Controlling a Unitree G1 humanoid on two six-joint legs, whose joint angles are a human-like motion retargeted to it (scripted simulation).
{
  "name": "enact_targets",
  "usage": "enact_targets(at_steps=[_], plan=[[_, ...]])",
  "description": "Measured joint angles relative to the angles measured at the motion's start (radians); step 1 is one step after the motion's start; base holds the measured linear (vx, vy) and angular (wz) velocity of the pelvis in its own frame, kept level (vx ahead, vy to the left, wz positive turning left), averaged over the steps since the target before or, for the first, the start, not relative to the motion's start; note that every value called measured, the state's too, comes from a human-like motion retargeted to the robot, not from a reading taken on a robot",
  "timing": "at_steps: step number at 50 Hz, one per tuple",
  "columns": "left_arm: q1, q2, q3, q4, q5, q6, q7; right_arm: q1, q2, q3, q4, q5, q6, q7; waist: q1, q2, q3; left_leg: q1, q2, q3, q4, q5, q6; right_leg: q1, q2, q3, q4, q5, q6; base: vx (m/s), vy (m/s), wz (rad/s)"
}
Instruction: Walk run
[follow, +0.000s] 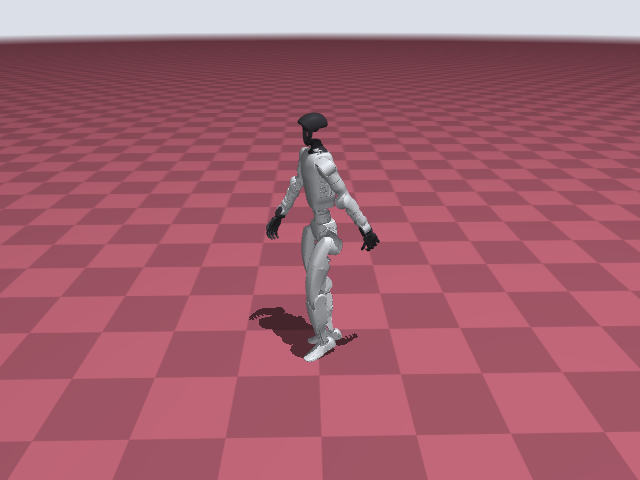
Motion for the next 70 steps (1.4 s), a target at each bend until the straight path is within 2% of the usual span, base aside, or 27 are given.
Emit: enact_targets(at_steps=[6,8,10,12,15,17,19,20,22,27,31,35,37,38,40,42,45,47,49,51,53,55,57,60,63,67,70], plan=[[0.032,-0.018,0.088,0.012,-0.133,0.005,0.012,-0.026,-0.039,-0.024,-0.020,0.008,-0.008,-0.027,0.038,-0.019,0.011,-0.038,-0.056,0.169,-0.449,-0.152,0.060,0.114,0.027,-0.061,-0.004,-0.084,-0.010,0.82,0.05,0.32],[0.017,-0.028,0.103,0.012,-0.164,-0.006,0.001,-0.014,-0.035,-0.028,0.001,0.015,-0.005,-0.036,0.052,-0.025,0.015,-0.017,-0.057,0.218,-0.459,-0.163,0.069,0.144,0.038,-0.067,0.018,-0.083,-0.016,0.96,0.11,0.25],[-0.010,-0.037,0.108,0.012,-0.177,-0.030,-0.013,0.012,-0.022,-0.031,0.034,0.016,-0.002,-0.038,0.076,-0.035,0.016,0.012,-0.033,0.286,-0.383,-0.166,0.131,0.172,0.038,-0.062,0.049,-0.046,-0.007,0.83,0.10,-0.25],[-0.038,-0.044,0.116,0.002,-0.176,-0.060,-0.004,0.055,-0.002,-0.031,0.081,-0.003,0.001,-0.022,0.125,-0.046,0.005,0.035,-0.018,0.312,-0.367,-0.128,0.130,0.201,0.024,-0.075,0.086,0.053,0.015,1.16,0.19,-0.61],[-0.097,-0.039,0.094,-0.021,-0.217,-0.102,0.040,0.136,0.030,-0.041,0.155,-0.093,0.025,0.032,0.154,-0.047,-0.030,0.057,-0.024,0.190,-0.332,-0.084,0.134,0.204,-0.001,-0.126,0.191,0.329,0.044,1.12,0.18,-0.05],[-0.144,-0.028,0.052,-0.035,-0.276,-0.118,0.081,0.196,0.047,-0.030,0.219,-0.161,0.052,0.051,0.133,-0.027,-0.050,0.077,-0.008,0.154,-0.298,-0.117,0.155,0.137,0.022,-0.077,0.361,0.500,0.038,1.17,0.23,0.68],[-0.214,-0.011,-0.016,-0.052,-0.325,-0.123,0.115,0.248,0.048,-0.008,0.281,-0.199,0.079,0.064,0.099,-0.006,-0.045,0.138,-0.012,0.158,-0.287,-0.152,0.166,0.047,0.013,-0.094,0.607,0.569,0.010,0.93,0.21,1.17],[-0.256,-0.003,-0.053,-0.061,-0.340,-0.124,0.131,0.276,0.045,0.006,0.297,-0.210,0.098,0.077,0.086,-0.007,-0.036,0.179,-0.039,0.152,-0.293,-0.171,0.173,0.011,-0.035,-0.134,0.745,0.569,-0.008,0.84,0.22,0.88],[-0.355,0.018,-0.097,-0.100,-0.321,-0.124,0.152,0.332,0.062,0.005,0.297,-0.251,0.148,0.099,0.097,0.060,-0.044,0.209,0.014,0.111,-0.310,-0.187,0.159,-0.058,0.037,-0.112,0.751,0.525,-0.004,0.89,0.21,0.50],[-0.564,0.036,-0.188,-0.273,-0.252,-0.154,0.111,0.463,0.121,-0.085,0.297,-0.313,0.189,0.015,0.003,0.103,-0.034,0.305,-0.005,-0.001,-0.342,-0.220,0.142,-0.260,0.059,-0.029,0.769,0.268,0.037,0.78,0.10,1.61],[-0.667,0.054,-0.274,-0.410,-0.293,-0.196,0.017,0.546,0.146,-0.123,0.297,-0.254,0.208,-0.010,-0.104,0.113,-0.036,0.365,-0.059,-0.125,-0.350,-0.253,0.143,-0.342,-0.032,0.021,0.496,0.183,0.139,0.77,0.02,1.69],[-0.742,0.071,-0.291,-0.490,-0.306,-0.222,-0.052,0.570,0.165,-0.155,0.297,-0.190,0.239,0.037,-0.180,0.083,-0.009,0.459,-0.125,-0.215,-0.347,-0.300,0.137,-0.381,-0.133,0.045,0.168,0.139,0.188,0.70,-0.06,1.15],[-0.756,0.073,-0.295,-0.498,-0.301,-0.234,-0.052,0.566,0.168,-0.158,0.297,-0.164,0.243,0.067,-0.186,0.074,0.007,0.522,-0.140,-0.242,-0.357,-0.321,0.126,-0.409,-0.143,0.067,0.044,0.104,0.246,0.89,-0.17,0.53],[-0.757,0.073,-0.298,-0.496,-0.298,-0.240,-0.047,0.561,0.168,-0.158,0.297,-0.158,0.242,0.080,-0.185,0.069,0.010,0.551,-0.147,-0.252,-0.361,-0.331,0.118,-0.424,-0.142,0.095,-0.007,0.090,0.322,0.81,-0.36,-0.09],[-0.745,0.086,-0.294,-0.481,-0.287,-0.246,-0.033,0.536,0.170,-0.149,0.297,-0.162,0.238,0.100,-0.136,0.061,0.007,0.581,-0.106,-0.212,-0.347,-0.364,0.060,-0.457,-0.087,0.008,-0.055,0.079,0.381,0.81,-0.58,-0.69],[-0.708,0.077,-0.303,-0.450,-0.268,-0.242,-0.025,0.525,0.172,-0.144,0.297,-0.176,0.234,0.096,-0.155,0.072,0.007,0.623,-0.122,-0.248,-0.332,-0.358,0.064,-0.441,-0.091,0.050,-0.015,0.092,0.370,0.98,-0.03,0.44],[-0.645,0.053,-0.296,-0.354,-0.207,-0.233,-0.010,0.454,0.138,-0.148,0.297,-0.219,0.232,0.073,-0.209,0.089,-0.032,0.621,-0.146,-0.297,-0.312,-0.264,0.025,-0.459,-0.133,-0.011,0.082,0.104,0.285,0.91,-0.02,1.09],[-0.585,0.047,-0.296,-0.270,-0.161,-0.227,0.003,0.424,0.124,-0.149,0.290,-0.231,0.218,0.039,-0.280,0.122,-0.039,0.617,-0.114,-0.358,-0.239,-0.134,-0.053,-0.422,-0.104,0.069,0.094,0.191,0.283,1.21,-0.33,1.59],[-0.518,0.031,-0.284,-0.183,-0.102,-0.208,0.057,0.397,0.111,-0.144,0.274,-0.216,0.202,0.016,-0.301,0.156,-0.050,0.582,-0.088,-0.368,-0.122,0.064,-0.156,-0.416,-0.033,0.236,0.151,0.164,0.216,1.02,-0.27,0.88],[-0.445,0.013,-0.295,-0.103,-0.069,-0.172,0.121,0.368,0.092,-0.144,0.274,-0.177,0.188,0.015,-0.279,0.155,-0.053,0.518,-0.079,-0.326,0.066,0.230,-0.266,-0.380,-0.036,0.202,0.184,0.126,0.151,1.09,-0.27,0.33],[-0.386,0.008,-0.300,-0.040,-0.069,-0.146,0.143,0.323,0.072,-0.137,0.281,-0.135,0.185,0.035,-0.248,0.109,-0.069,0.432,-0.088,-0.217,0.249,0.361,-0.316,-0.329,-0.132,0.055,0.188,0.095,0.122,0.88,-0.22,0.12],[-0.324,0.008,-0.269,-0.016,-0.053,-0.132,0.119,0.269,0.063,-0.127,0.284,-0.098,0.199,0.055,-0.214,0.075,-0.076,0.348,-0.052,-0.148,0.375,0.391,-0.298,-0.292,-0.093,0.139,0.192,0.052,0.089,0.63,-0.23,0.22],[-0.258,-0.007,-0.221,-0.035,-0.020,-0.119,0.075,0.219,0.047,-0.125,0.273,-0.070,0.208,0.057,-0.207,0.072,-0.058,0.252,-0.027,-0.151,0.463,0.254,-0.222,-0.234,-0.059,0.159,0.165,0.036,0.074,0.96,-0.22,0.68],[-0.178,-0.022,-0.146,-0.057,-0.006,-0.109,0.040,0.166,0.029,-0.114,0.222,-0.052,0.179,0.042,-0.117,0.024,-0.033,0.140,-0.002,-0.043,0.456,0.116,-0.121,-0.142,-0.096,0.080,0.106,0.040,0.071,0.79,-0.14,-0.22],[-0.129,-0.015,-0.096,-0.058,-0.044,-0.110,0.038,0.142,0.008,-0.078,0.142,-0.030,0.124,0.039,-0.025,-0.005,-0.013,0.046,0.008,0.034,0.305,0.007,-0.056,-0.077,-0.075,0.052,0.067,0.024,0.057,0.59,-0.12,-0.19],[-0.105,-0.002,-0.036,-0.047,-0.112,-0.096,0.044,0.121,-0.037,-0.067,0.045,-0.027,0.067,0.025,0.067,0.008,0.020,-0.019,0.006,0.120,-0.041,-0.037,0.033,0.013,-0.014,0.001,0.030,-0.025,0.046,0.74,-0.10,0.36],[-0.104,-0.006,0.004,-0.022,-0.185,-0.089,0.051,0.104,-0.068,-0.076,0.021,-0.047,0.050,-0.001,0.092,0.019,0.037,-0.026,-0.006,0.279,-0.280,-0.088,0.047,0.087,0.028,-0.029,0.013,-0.070,0.041,0.72,-0.09,0.63]])
